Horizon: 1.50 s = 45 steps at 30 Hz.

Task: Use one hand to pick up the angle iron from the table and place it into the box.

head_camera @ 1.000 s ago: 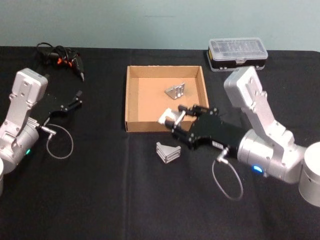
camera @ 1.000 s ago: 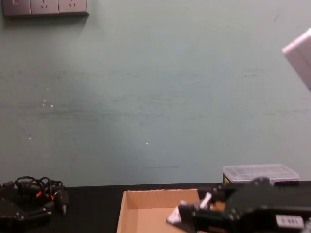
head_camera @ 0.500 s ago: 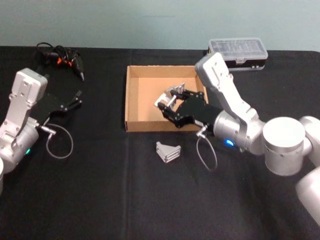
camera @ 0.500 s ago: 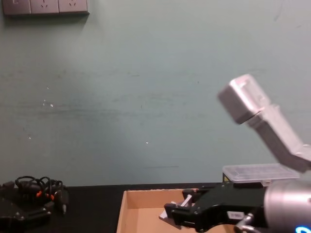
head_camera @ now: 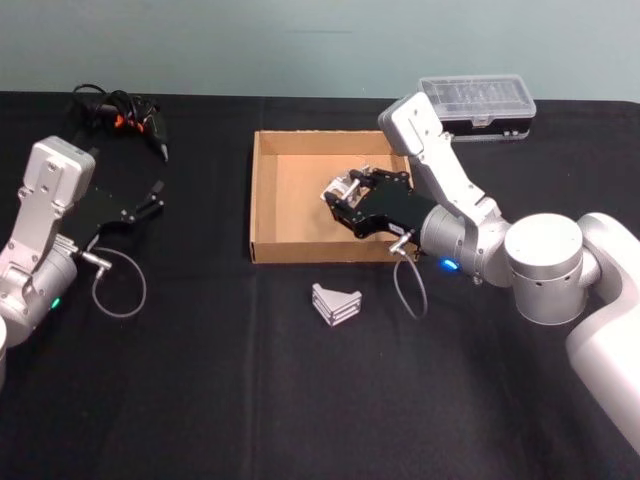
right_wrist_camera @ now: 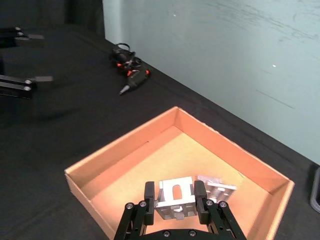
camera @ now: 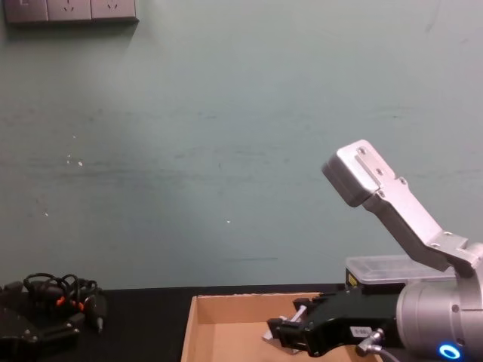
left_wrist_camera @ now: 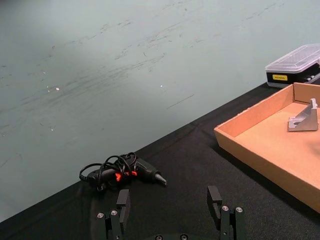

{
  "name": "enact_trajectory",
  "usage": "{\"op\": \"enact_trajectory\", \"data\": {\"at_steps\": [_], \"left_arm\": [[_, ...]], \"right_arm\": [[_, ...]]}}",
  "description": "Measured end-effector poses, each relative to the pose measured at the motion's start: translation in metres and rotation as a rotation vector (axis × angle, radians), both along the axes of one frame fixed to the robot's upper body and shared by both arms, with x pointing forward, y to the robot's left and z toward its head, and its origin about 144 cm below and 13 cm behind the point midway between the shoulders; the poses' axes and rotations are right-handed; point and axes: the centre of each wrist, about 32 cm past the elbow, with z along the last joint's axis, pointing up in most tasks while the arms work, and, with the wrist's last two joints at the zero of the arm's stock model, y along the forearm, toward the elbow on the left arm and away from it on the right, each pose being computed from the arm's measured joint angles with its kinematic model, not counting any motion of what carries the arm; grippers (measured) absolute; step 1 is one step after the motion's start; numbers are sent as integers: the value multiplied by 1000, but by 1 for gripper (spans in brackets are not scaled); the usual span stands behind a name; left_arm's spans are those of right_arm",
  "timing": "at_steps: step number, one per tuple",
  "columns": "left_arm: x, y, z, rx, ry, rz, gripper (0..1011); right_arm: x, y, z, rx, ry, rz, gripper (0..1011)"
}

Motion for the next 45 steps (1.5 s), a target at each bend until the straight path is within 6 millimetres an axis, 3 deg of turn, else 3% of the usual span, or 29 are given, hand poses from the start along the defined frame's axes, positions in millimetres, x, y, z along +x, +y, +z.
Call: {"op": "enact_trajectory", "data": {"at_steps": [13,16,18,29,33,41,45], "left_arm": [[0,0,0,0,0,0,1011],[0,0,0,0,0,0,1011],[0,0,0,0,0,0,1011],[0,0,0,0,0,0,1011],[0,0,0,0,0,0,1011],[0,0,0,0,0,0,1011],[0,0,0,0,0,0,1011]], "right_arm": [[1,-8,-6,-19,23,-35,477],[1,-9,-6,-20,27,-40,523],[1,-9,-7,-19,29,-43,627],[-3,-12,-5,3,21,-51,924],[-9,-14,-1,34,3,-51,1003],[-33,-25,16,85,-42,-34,1000],[-56,-34,27,106,-55,-6,1000]]}}
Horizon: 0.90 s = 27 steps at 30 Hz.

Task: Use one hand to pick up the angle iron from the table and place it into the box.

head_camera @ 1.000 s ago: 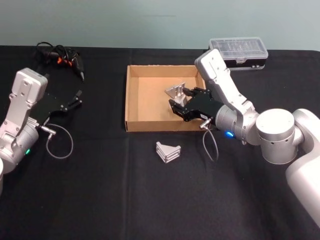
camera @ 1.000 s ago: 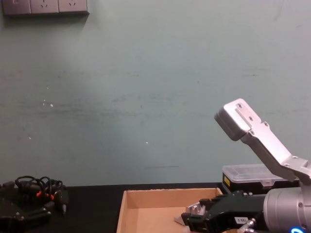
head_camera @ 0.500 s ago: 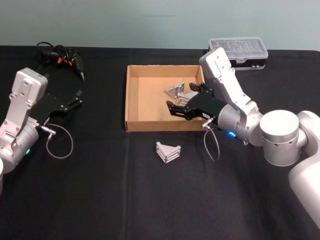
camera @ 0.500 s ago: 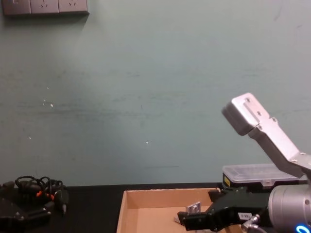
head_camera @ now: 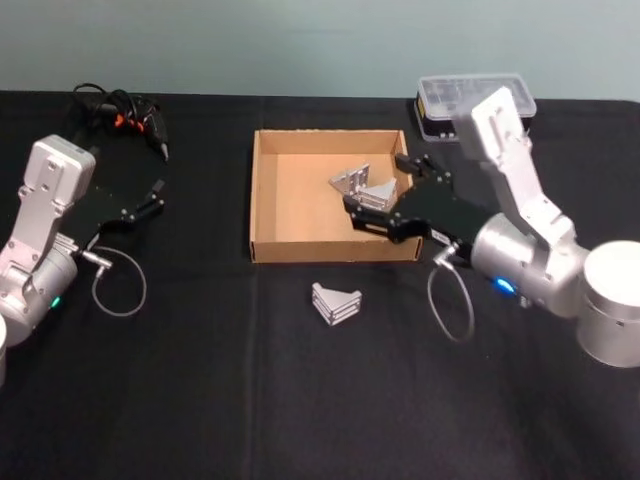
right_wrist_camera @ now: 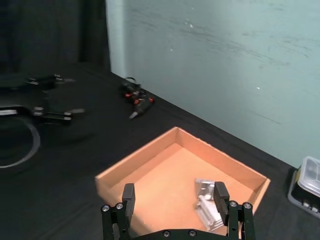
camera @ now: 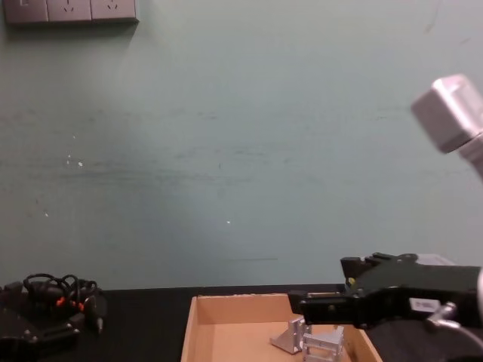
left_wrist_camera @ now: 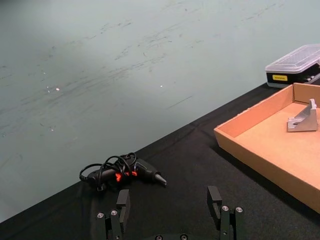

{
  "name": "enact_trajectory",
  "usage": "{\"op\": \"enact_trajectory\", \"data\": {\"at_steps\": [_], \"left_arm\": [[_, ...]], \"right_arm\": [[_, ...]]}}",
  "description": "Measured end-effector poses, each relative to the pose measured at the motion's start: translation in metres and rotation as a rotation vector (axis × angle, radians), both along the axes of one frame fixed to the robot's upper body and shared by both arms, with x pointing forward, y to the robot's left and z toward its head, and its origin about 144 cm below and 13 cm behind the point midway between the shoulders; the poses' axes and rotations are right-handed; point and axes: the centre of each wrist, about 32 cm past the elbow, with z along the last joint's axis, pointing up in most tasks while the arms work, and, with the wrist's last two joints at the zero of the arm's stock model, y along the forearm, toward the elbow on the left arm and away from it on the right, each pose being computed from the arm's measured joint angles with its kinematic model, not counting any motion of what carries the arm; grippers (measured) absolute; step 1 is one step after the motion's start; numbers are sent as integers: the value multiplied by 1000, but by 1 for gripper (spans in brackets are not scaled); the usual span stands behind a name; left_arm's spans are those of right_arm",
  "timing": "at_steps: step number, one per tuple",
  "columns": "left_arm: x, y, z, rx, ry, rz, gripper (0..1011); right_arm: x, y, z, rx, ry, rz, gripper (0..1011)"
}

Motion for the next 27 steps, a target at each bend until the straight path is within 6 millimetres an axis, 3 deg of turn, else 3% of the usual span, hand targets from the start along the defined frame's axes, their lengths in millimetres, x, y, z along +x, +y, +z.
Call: {"op": "enact_trajectory", "data": {"at_steps": [12,20,27], "left_arm": [[0,0,0,0,0,0,1012],[0,0,0,0,0,0,1011],[0,0,0,0,0,0,1011]], "right_arm": [[-59,-29,14,26,72,69,1000],[-79,-30,11,19,155,120,1000],[-83,-23,0,-17,232,147,1000]]}}
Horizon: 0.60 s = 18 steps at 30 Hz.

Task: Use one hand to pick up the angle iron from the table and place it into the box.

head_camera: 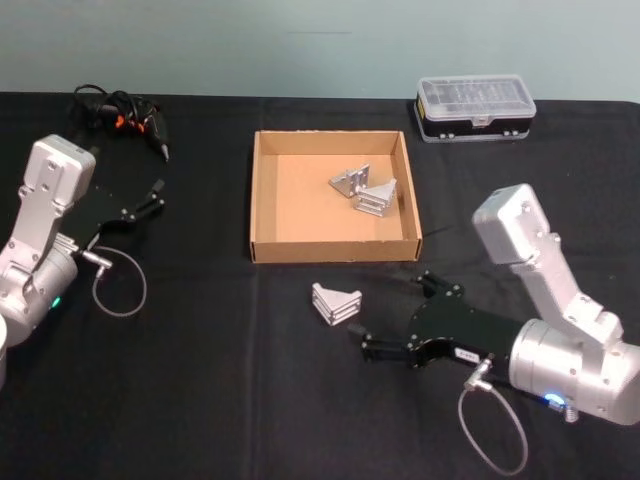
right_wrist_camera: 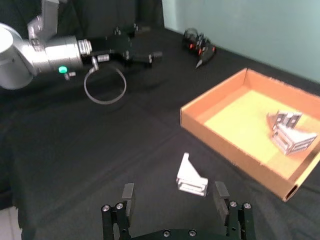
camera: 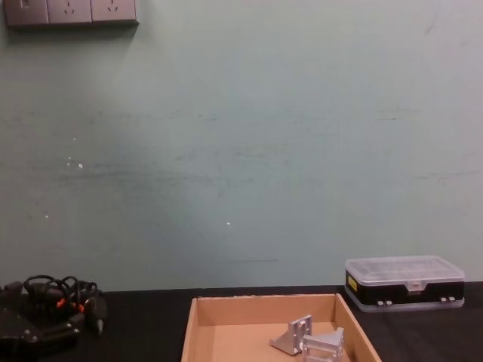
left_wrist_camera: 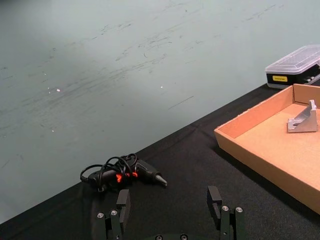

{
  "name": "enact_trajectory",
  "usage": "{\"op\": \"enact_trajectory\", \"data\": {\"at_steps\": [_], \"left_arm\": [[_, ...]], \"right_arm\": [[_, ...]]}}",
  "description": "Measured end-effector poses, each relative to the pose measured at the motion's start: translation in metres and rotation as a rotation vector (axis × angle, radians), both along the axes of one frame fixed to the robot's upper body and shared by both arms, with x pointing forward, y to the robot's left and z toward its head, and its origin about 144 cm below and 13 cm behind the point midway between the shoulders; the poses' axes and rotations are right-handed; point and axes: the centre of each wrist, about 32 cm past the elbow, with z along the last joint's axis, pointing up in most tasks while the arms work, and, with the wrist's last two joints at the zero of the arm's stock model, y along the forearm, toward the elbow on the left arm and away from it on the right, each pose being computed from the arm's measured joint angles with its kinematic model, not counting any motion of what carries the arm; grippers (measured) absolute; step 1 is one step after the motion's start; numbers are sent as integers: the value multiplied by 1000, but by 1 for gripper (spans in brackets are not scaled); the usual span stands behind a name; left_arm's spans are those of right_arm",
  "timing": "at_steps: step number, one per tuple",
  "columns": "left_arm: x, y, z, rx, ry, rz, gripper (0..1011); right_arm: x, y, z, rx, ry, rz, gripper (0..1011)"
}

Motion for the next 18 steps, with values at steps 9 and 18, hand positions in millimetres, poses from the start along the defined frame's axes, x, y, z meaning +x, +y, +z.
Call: {"op": "enact_trajectory", "data": {"at_steps": [9,18], "left_arm": [[0,0,0,0,0,0,1012],[0,0,0,0,0,0,1011]], "right_arm": [[13,8,-5,-64,41,-9,1000],[29,20,-8,-101,48,-5,1000]]}}
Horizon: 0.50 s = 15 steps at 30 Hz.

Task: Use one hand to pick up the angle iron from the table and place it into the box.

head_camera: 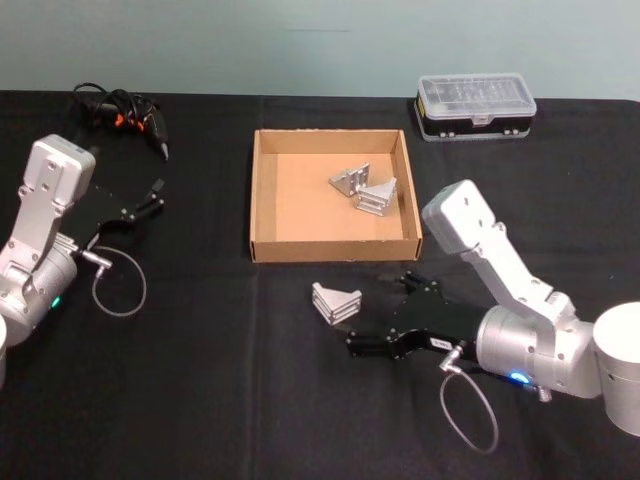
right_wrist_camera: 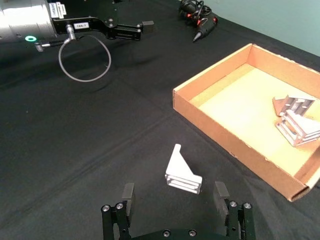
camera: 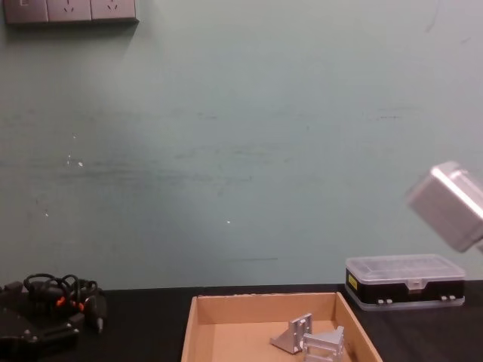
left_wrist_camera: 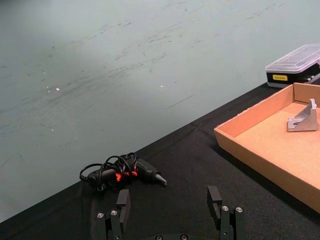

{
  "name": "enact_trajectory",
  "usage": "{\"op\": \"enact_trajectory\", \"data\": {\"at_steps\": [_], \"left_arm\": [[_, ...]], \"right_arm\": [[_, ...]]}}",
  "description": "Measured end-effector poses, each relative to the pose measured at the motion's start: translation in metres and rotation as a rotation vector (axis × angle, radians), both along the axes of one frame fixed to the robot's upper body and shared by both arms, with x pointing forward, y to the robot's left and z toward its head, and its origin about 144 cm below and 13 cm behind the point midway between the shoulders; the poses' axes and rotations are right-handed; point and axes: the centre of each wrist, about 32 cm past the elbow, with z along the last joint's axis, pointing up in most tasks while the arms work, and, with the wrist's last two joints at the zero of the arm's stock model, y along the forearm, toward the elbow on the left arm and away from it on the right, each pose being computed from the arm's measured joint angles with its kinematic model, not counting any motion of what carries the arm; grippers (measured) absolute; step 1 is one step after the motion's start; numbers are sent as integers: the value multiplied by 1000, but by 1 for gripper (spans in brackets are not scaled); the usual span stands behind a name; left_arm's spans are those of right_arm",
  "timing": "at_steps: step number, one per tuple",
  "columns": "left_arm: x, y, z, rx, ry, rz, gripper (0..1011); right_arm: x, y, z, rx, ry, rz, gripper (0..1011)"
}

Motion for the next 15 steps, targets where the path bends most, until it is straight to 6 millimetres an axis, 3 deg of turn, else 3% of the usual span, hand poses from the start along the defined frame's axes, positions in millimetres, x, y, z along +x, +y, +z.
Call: {"op": "enact_trajectory", "data": {"at_steps": [15], "left_arm": [[0,0,0,0,0,0,1011]], "right_arm": [[15,22,-7,-8,-10,9,1000]]}}
